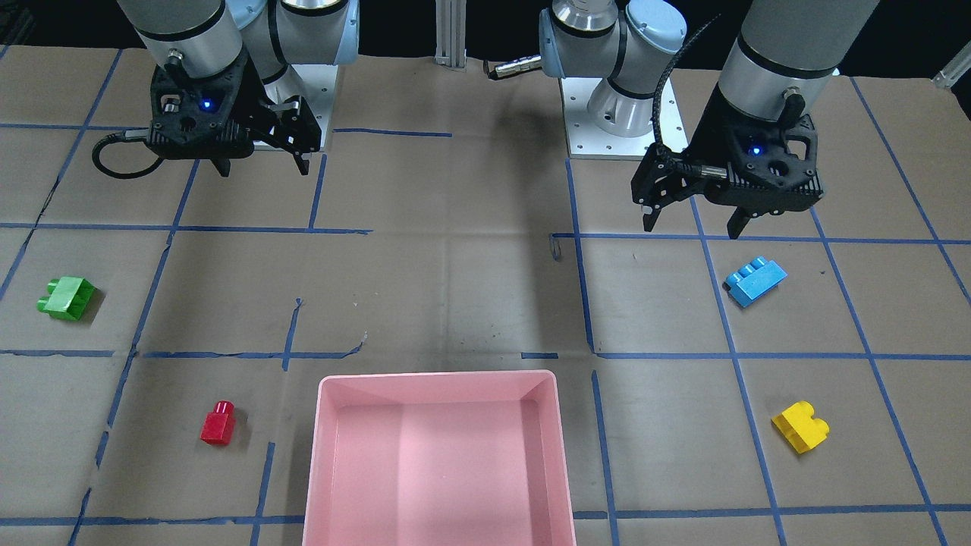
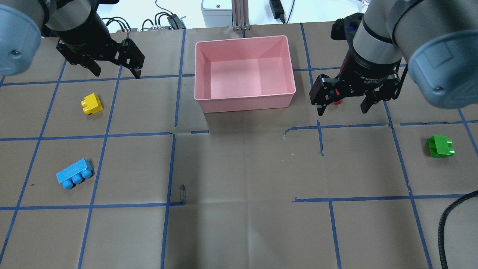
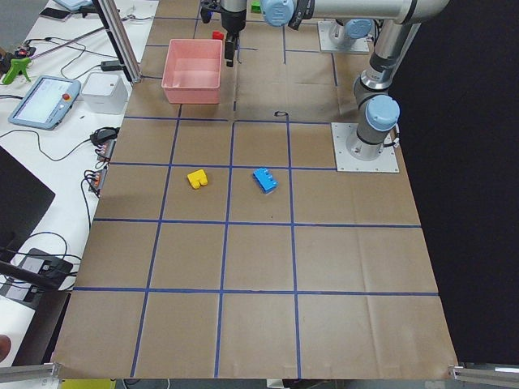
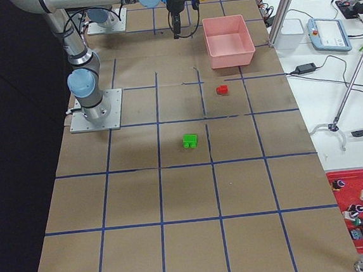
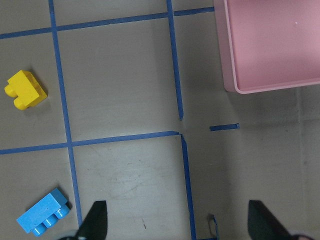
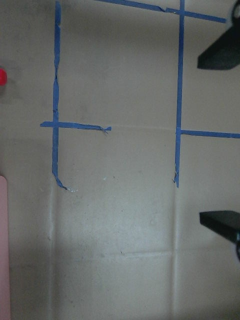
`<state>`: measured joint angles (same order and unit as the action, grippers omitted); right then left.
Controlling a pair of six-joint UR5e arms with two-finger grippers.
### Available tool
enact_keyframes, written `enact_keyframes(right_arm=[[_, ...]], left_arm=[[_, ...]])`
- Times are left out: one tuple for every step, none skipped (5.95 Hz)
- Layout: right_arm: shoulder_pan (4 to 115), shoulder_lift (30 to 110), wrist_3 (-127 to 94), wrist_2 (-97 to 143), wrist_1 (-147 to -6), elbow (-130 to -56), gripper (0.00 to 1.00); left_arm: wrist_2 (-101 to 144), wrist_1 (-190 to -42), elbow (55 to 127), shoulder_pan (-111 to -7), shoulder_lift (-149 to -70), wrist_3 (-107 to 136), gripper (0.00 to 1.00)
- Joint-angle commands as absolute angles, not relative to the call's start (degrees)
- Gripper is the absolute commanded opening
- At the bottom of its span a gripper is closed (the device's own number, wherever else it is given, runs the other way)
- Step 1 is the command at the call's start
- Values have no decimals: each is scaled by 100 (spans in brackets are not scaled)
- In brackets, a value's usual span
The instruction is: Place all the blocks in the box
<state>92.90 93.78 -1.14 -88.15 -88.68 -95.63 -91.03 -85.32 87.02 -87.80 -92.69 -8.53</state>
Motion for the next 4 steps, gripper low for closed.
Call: enact_keyframes(right_arm=[[9290, 9387, -114, -8815, -8877, -9562, 100], [9290, 9387, -106, -8815, -8886, -9554, 100], [9299, 9387, -105, -8815, -8886, -9554, 100], [9299, 9387, -105, -8815, -8886, -9554, 100]], left_arm=[[-9105, -8525, 8701, -8763, -9264, -853, 99], [-9114, -8482, 8692, -8763, -9307, -853, 99], [-9114, -8447, 8718, -8763, -9308, -870, 99], [-9132, -8446, 8727, -8676, -9316, -1027, 99]])
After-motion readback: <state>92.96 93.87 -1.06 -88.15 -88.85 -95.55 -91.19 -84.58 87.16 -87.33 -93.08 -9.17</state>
